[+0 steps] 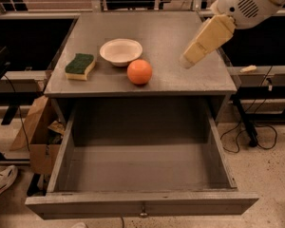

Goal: Place orange into top drawer

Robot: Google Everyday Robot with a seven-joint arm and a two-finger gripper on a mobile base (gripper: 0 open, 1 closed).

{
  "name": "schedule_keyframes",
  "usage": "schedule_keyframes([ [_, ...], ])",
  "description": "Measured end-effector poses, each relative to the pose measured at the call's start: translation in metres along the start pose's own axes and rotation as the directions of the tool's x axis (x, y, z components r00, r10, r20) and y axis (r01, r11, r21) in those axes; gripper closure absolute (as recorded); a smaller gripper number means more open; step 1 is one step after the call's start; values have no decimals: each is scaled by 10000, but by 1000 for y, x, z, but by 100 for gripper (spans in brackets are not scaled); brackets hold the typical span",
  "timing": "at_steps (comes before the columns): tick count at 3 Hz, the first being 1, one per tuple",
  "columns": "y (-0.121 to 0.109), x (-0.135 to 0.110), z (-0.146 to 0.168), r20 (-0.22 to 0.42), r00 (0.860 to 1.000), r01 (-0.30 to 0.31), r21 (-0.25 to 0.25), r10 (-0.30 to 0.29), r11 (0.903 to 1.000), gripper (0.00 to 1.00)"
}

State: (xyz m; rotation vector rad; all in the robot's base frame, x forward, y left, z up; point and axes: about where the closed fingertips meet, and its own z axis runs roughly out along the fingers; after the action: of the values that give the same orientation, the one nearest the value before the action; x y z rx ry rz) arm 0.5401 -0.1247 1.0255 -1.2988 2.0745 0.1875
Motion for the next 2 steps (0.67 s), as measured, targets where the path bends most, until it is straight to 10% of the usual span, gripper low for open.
schedule_keyframes([
  [2,26,-28,83,1379,9807,-1333,-486,1388,9899,0],
])
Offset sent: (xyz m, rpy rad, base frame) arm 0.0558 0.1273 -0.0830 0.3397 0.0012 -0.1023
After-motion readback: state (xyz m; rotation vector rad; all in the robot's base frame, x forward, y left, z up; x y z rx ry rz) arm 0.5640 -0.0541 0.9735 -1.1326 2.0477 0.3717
